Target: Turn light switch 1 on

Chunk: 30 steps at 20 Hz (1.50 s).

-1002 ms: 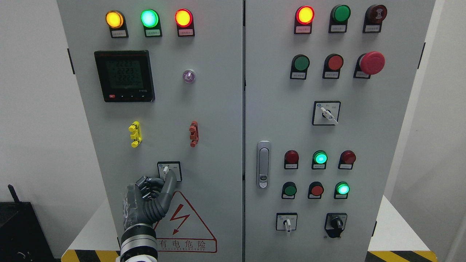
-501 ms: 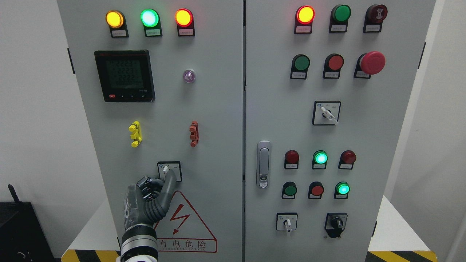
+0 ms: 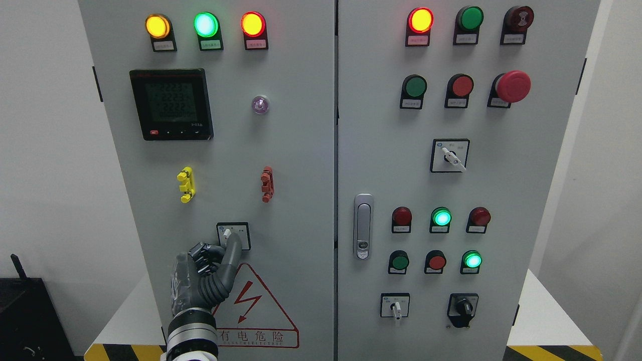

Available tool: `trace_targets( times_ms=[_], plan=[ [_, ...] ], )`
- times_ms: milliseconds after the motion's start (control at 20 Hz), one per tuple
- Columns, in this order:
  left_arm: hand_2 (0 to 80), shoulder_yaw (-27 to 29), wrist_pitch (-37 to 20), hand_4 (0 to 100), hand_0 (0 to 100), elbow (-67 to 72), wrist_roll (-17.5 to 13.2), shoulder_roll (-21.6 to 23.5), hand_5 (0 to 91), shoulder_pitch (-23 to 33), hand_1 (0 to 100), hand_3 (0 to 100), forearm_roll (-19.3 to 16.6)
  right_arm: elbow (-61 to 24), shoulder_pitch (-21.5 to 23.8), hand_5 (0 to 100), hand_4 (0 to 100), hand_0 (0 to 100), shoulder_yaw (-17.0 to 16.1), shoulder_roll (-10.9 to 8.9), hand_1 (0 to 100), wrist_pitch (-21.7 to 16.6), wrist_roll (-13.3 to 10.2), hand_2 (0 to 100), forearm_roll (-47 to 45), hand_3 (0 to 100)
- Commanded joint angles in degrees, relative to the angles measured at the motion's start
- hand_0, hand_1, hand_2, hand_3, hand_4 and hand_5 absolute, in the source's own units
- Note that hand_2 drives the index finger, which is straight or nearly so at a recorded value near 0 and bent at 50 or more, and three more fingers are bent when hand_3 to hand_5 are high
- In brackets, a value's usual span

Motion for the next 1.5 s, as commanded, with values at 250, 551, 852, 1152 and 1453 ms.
trace_targets(
  times_ms=[250, 551, 852, 1152, 1453],
  plan=[
    [66.0, 0.03, 0.02, 93, 83, -0.01, 0.07, -0.01, 85.5, -0.02, 50, 85, 0.14, 0.0, 0.0, 0, 0, 0, 0.0, 0.0, 0, 0.04, 0.0, 0, -1.41, 0],
    [65.8, 0.03, 0.02, 93, 87, 0.16, -0.02, -0.01, 85.5, -0.02, 50, 85, 0.23, 0.0, 0.0, 0, 0, 0, 0.0, 0.0, 0, 0.04, 0.0, 0, -1.41, 0],
    [65.8, -0.06, -0.07, 93, 90, 0.51, -0.02, -0.09, 85.6, -0.2, 49, 85, 0.23, 0.0, 0.0, 0, 0, 0, 0.0, 0.0, 0, -0.05, 0.0, 0, -1.41, 0],
    [65.6, -0.15, -0.07, 93, 91, 0.6, -0.11, -0.01, 85.5, -0.2, 46, 85, 0.32, 0.0, 0.0, 0, 0, 0, 0.0, 0.0, 0, 0.04, 0.0, 0, -1.41, 0],
    [65.6, -0.24, -0.07, 93, 87, 0.6, -0.2, -0.09, 85.7, -0.2, 43, 85, 0.32, 0.0, 0.0, 0, 0, 0, 0.0, 0.0, 0, 0.04, 0.0, 0, -1.41, 0]
  ],
)
